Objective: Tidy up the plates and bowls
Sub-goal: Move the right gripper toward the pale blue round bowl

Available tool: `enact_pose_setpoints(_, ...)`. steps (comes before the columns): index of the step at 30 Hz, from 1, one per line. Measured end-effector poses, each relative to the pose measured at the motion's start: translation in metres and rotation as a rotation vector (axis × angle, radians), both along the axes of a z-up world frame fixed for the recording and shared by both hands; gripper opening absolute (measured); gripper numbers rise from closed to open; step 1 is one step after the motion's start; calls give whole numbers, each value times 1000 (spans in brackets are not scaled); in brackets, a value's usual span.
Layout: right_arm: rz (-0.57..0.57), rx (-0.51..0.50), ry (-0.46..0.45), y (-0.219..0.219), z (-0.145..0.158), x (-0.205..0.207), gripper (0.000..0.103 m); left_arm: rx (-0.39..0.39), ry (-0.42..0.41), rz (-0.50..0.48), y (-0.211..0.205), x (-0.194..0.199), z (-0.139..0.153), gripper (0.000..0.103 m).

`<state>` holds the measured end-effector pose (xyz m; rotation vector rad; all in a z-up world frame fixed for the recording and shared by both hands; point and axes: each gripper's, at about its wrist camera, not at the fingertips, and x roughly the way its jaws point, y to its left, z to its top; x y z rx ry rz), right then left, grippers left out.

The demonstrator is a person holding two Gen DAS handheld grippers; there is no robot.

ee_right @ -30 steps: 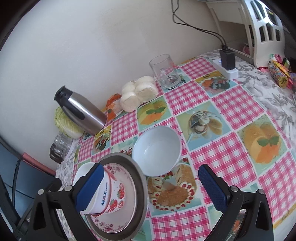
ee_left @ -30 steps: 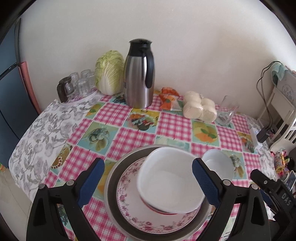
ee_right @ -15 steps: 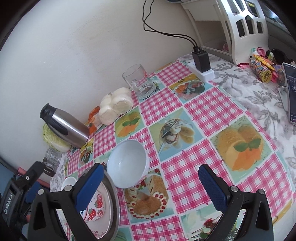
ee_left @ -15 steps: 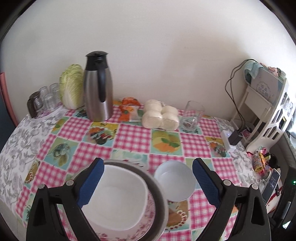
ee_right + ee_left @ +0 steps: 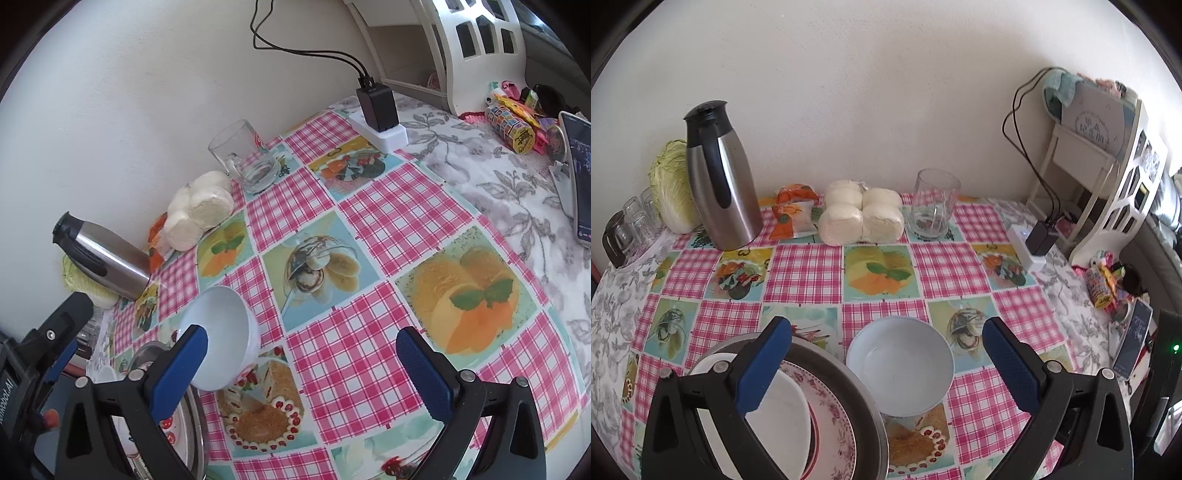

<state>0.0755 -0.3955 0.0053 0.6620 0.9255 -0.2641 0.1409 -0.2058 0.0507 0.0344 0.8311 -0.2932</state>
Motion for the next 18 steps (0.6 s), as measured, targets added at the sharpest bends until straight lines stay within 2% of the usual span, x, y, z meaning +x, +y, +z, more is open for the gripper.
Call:
enact_pose_setpoints(13,62,-11,42,15,-40,29,101,108,-9,-7,-16,21,-25,102)
enact_pose_setpoints(15,77,-8,39,20,-44,33,96,128,-9,-13,-19,23,-28,98)
enact_pose_setpoints(17,94,-9,41,24,-47,36,91,150,0,-11,-21,25,-32,88)
enact_pose_setpoints(18,104,-6,41,27,-49,38,88,157,8,-9,-22,26,-35,88)
